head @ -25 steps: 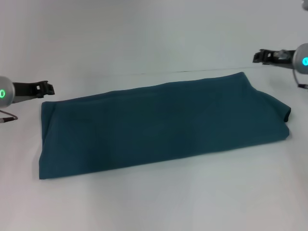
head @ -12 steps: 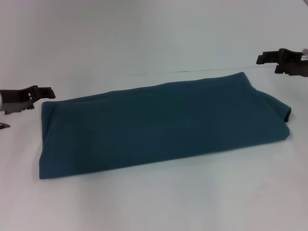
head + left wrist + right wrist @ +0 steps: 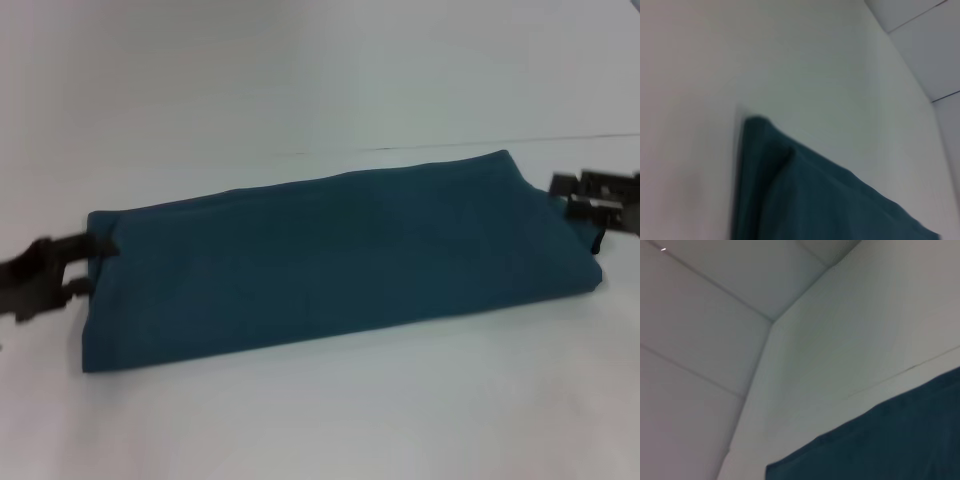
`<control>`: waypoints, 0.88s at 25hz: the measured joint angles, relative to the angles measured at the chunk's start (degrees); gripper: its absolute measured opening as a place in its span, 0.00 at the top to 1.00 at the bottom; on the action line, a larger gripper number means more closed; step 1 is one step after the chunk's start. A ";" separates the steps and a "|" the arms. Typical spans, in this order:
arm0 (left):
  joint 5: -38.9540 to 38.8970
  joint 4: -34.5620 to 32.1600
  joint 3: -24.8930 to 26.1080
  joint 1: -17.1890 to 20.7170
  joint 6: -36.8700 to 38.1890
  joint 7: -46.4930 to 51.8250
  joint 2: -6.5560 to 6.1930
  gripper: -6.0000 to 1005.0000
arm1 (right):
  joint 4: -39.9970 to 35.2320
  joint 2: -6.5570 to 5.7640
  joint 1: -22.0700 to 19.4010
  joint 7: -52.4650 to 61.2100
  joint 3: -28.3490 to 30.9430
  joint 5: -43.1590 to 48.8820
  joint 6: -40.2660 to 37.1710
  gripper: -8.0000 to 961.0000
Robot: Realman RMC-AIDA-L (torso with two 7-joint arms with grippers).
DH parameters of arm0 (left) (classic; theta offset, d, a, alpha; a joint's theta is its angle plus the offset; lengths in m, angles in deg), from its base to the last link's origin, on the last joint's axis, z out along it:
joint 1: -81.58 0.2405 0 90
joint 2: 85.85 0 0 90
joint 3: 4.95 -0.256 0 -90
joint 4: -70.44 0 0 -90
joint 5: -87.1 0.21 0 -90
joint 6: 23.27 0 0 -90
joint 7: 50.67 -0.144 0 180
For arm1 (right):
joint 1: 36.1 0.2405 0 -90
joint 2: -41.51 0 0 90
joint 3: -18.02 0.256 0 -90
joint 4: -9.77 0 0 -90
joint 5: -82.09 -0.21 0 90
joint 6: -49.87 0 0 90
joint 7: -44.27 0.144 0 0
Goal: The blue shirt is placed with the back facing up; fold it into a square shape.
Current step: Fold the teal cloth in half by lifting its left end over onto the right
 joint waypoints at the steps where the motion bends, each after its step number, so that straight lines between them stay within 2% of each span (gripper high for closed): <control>1: -0.05 0.10 1.22 0.66 1.79 -0.02 0.10 0.27 | 0.03 0.15 -0.87 -1.17 0.66 -0.03 -1.60 0.24; 4: -0.38 0.50 4.92 3.19 8.17 0.27 0.52 0.26 | 0.14 0.42 -3.11 -3.75 1.32 0.21 -4.06 0.24; 9: -0.55 1.30 9.90 6.15 13.87 1.92 1.39 0.26 | 0.25 0.63 -5.41 -6.15 1.31 0.32 -5.15 0.24; 16: -0.69 5.28 14.44 7.66 14.88 4.06 1.55 0.26 | 0.84 0.82 -5.57 -9.47 0.91 1.09 -6.05 0.23; 22: -0.76 5.84 14.89 8.03 13.14 4.90 1.74 0.26 | 0.91 1.21 -4.69 -9.60 0.87 2.54 -6.07 0.23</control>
